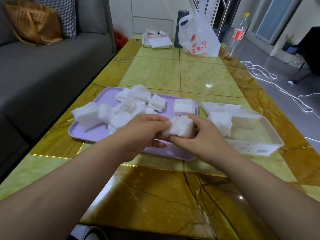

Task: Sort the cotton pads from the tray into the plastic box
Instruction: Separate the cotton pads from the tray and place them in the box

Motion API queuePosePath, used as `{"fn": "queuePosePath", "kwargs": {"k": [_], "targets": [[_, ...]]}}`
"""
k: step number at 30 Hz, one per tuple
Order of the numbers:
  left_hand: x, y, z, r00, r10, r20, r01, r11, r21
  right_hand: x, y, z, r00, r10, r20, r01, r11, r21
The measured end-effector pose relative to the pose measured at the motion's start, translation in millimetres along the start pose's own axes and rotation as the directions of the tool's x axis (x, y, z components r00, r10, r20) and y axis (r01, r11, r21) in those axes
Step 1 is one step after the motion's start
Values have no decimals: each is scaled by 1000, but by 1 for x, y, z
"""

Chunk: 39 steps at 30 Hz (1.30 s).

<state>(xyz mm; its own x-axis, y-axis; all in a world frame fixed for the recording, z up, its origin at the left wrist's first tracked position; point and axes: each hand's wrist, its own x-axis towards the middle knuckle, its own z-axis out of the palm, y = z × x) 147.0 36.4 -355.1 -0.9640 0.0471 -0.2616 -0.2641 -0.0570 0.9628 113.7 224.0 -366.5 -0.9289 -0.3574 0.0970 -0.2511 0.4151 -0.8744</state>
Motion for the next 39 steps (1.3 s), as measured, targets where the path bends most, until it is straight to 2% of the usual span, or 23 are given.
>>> {"fn": "queuePosePath", "kwargs": {"k": [6,11,14,18,21,23,28,30,33,39], "targets": [[3,-1,-1,996,-31,-89,28,999,-39,-1,-1,-1,999,-22,40,19,998,66],[-3,0,8,1000,-1,18,2,999,-47,0,1,2,997,-38,63,41,998,-53],[-3,0,11,999,-8,40,10,999,-46,0,-1,2,997,13,70,-5,993,-116],[-6,-2,16,996,39,74,-48,992,120,2,-2,2,995,32,94,-12,980,-200],[-2,-3,15,998,53,-24,-49,987,153,3,-3,4,989,79,129,-43,963,-267],[0,-2,11,998,47,-46,-40,989,143,4,-4,4,984,131,119,-108,977,-183],[0,-2,0,999,34,31,-37,996,87,5,6,-2,974,182,133,-209,952,224],[-1,-4,-1,999,17,50,-22,995,98,3,7,-1,970,192,148,-227,933,280],[-1,-6,-4,999,31,14,-33,978,206,2,7,2,981,167,103,-185,962,203],[2,-12,-7,978,201,-48,-150,854,499,5,12,9,999,34,18,-33,996,-85]]}}
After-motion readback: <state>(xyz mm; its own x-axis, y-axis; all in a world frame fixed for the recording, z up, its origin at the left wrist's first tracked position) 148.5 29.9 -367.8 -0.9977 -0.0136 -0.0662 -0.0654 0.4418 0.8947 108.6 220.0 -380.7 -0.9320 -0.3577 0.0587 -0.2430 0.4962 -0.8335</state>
